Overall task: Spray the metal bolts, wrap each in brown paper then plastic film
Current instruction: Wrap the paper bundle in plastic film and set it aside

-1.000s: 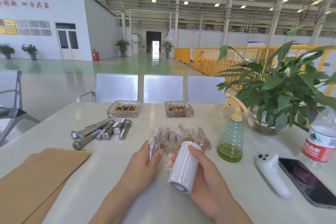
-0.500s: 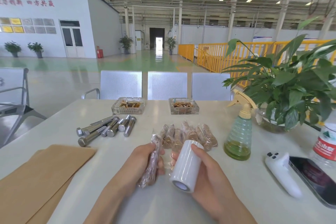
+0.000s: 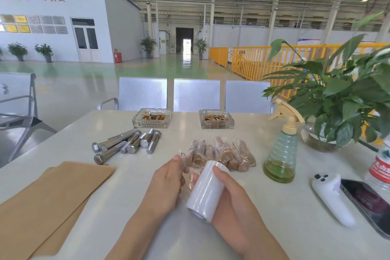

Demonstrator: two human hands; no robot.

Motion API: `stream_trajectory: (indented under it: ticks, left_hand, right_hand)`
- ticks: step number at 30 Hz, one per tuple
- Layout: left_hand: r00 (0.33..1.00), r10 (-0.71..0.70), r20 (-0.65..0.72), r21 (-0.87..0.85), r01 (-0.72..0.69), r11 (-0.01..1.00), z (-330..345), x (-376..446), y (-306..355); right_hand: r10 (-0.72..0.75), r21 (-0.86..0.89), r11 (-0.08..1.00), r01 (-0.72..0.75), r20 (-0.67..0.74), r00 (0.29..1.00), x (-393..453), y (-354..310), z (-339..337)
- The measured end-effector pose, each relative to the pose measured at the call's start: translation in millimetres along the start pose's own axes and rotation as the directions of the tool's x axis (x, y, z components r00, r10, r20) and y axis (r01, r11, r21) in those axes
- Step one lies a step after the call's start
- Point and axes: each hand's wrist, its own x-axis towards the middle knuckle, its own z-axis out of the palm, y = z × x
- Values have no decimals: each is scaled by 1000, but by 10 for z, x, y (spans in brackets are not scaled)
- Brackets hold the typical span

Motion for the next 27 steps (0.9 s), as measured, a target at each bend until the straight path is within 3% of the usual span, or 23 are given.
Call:
stream_trajectory:
  ticks: [6,9,12,14,15,18,20,23,27]
  left_hand:
    - [975,26,222,-296,42,954,-95,-17,-47]
    - [972,16,233,-413,84,907,-81,-19,-15]
    - [991,111,81,-156,-98,983,-44,-19,-19]
    - [977,213,8,115,-212,970,-30,-11,-53]
    - [975,222,-4,164,-219,962,-20,-9,-56]
    - [995,84,56,-69,-80,994,-54,-6,-58]
    - [984,86,156,-186,-56,981,-136,-19,-43]
    - [958,166,232,-246,-108,963,-236,-29,-44]
    - [975,155,159,-216,-118,969,-254,22,-43]
  right_hand:
    - [-4,-51,999,3,-11,1000,-23,-92,-63]
    - [-23,-111,994,22,-6,1000,-36,-141,-49]
    - [-44,-88,995,41,-33,998,-19,-134,-88]
    - [-20,-93,996,17,-39,999,3,-99,-103]
    - [-20,-107,994,16,-38,999,10,-83,-76]
    - [-46,-137,990,35,-78,996,85,2,-66]
    - [-70,-163,985,50,-120,990,129,9,-64]
    - [-88,-154,986,64,-160,983,133,-68,-72]
    - [-86,-87,994,66,-249,965,77,-158,-151]
